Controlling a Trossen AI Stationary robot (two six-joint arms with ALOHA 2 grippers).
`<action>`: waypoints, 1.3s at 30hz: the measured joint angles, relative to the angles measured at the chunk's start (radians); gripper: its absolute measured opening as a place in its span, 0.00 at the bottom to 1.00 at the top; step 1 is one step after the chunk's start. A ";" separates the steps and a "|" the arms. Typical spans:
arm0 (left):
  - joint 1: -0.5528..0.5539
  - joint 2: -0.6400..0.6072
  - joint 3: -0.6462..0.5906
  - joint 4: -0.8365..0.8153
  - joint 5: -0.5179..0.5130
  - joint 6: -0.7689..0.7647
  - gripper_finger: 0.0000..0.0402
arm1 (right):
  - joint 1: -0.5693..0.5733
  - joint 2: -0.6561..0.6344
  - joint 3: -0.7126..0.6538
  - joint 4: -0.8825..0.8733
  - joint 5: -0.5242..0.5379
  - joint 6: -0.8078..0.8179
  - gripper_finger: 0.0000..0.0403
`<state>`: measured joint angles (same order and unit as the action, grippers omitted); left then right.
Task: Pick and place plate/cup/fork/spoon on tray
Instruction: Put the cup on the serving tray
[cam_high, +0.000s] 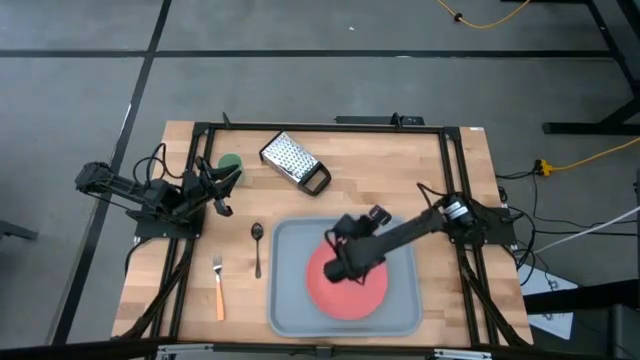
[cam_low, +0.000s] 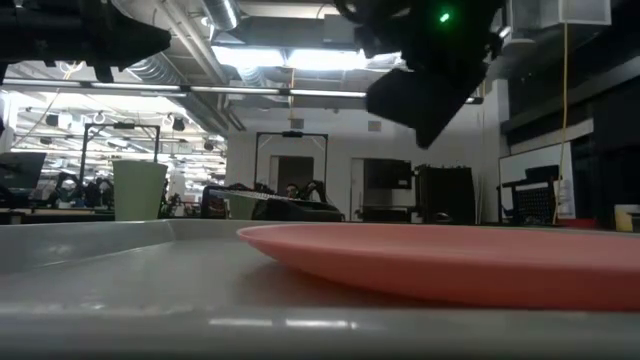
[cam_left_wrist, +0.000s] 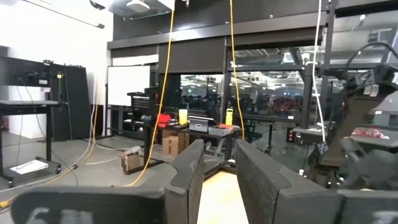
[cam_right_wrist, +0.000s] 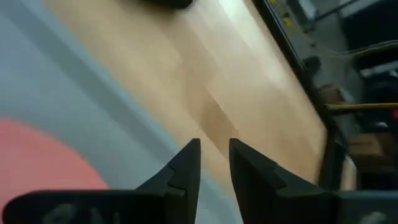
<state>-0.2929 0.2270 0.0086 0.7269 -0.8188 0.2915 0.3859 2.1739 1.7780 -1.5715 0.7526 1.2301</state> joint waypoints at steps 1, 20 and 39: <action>0.000 0.000 0.000 0.000 -0.001 0.000 0.21 | -0.014 -0.023 -0.024 0.024 0.014 -0.046 0.22; -0.001 0.000 0.000 -0.015 -0.066 0.006 0.21 | -0.080 -0.892 -0.751 0.173 0.275 0.331 0.22; 0.038 0.031 0.306 -0.611 -0.274 -0.154 0.21 | 0.014 -1.081 -1.271 1.036 0.397 0.069 0.22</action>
<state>-0.2553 0.2581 0.3151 0.1163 -1.0927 0.1373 0.3996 1.0928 0.5073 -0.5352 1.1498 1.2992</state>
